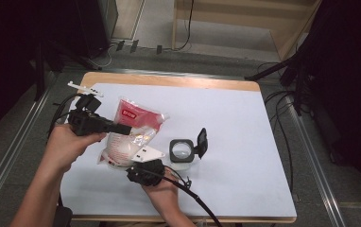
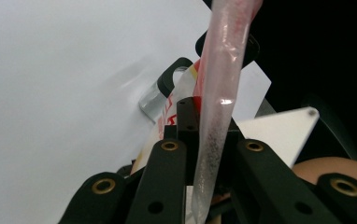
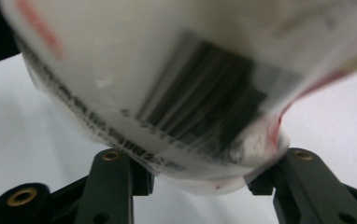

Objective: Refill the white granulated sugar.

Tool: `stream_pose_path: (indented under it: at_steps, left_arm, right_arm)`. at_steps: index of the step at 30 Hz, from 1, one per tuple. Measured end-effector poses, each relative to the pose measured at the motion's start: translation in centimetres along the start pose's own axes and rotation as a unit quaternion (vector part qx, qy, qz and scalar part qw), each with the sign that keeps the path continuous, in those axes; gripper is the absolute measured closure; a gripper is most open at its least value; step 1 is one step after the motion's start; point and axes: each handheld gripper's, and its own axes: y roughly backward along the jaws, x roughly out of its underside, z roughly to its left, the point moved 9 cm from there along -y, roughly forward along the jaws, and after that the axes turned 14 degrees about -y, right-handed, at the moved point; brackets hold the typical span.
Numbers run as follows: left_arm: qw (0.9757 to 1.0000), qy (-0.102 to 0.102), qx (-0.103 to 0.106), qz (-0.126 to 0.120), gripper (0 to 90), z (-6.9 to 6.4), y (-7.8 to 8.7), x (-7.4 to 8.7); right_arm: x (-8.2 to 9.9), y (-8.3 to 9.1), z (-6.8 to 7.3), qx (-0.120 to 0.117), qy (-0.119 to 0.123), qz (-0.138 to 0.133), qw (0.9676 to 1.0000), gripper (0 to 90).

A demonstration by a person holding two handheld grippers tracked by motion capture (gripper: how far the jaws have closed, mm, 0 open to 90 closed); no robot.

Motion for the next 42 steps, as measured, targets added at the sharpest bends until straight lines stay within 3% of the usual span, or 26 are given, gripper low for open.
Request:
stream_pose_path:
  at_steps: [4, 6, 11, 16, 21, 24, 28, 30, 32, 39, 42]
  left_arm:
    - [0.9999, -0.014, 0.000, -0.004, 85.7, -0.3, -0.7, -0.3]
    - [0.9995, -0.029, 0.005, -0.009, 85.3, -0.5, -1.1, -0.5]
    - [0.9984, -0.055, 0.005, 0.005, 84.7, -1.0, -2.1, -0.5]
    - [0.9979, -0.065, 0.007, 0.004, 83.4, -1.2, -2.8, -0.5]
    - [0.9971, -0.076, 0.008, 0.005, 81.7, -1.2, -3.3, -0.4]
    - [0.9952, -0.097, 0.013, -0.001, 80.3, -1.7, -3.5, -0.5]
    - [0.9915, -0.130, -0.003, 0.003, 78.6, -1.8, -3.5, -0.5]
    - [0.9918, -0.127, 0.007, 0.008, 79.2, -1.9, -3.5, -0.4]
    - [0.9924, -0.122, 0.003, 0.014, 79.4, -1.9, -3.6, -0.4]
    - [0.9900, -0.138, 0.006, 0.031, 79.2, -1.7, -3.7, 0.1]
    - [0.9898, -0.138, 0.024, 0.027, 79.0, -1.9, -3.7, 0.1]
  right_arm:
    - [0.1, 0.6, 0.7, 0.001, 0.019, 0.006, 0.9998, 54.3]
    - [0.0, 0.9, 0.9, -0.012, 0.002, 0.009, 0.9999, 54.3]
    - [0.3, 1.3, 1.7, -0.036, -0.028, 0.019, 0.9988, 53.7]
    - [0.6, 1.6, 1.9, -0.049, -0.040, 0.018, 0.9978, 54.3]
    - [0.7, 2.2, 2.4, -0.061, -0.036, 0.018, 0.9973, 58.9]
    - [0.6, 2.4, 2.9, -0.071, -0.036, 0.014, 0.9967, 59.0]
    - [0.5, 2.8, 3.0, -0.070, -0.032, 0.008, 0.9970, 59.2]
    - [0.5, 2.9, 3.1, -0.077, -0.035, 0.008, 0.9964, 59.3]
    - [0.5, 3.0, 3.2, -0.078, -0.034, 0.008, 0.9963, 59.2]
    - [0.6, 3.0, 3.8, -0.099, -0.041, 0.016, 0.9941, 60.1]
    - [0.6, 3.2, 3.8, -0.106, -0.042, 0.018, 0.9934, 60.3]
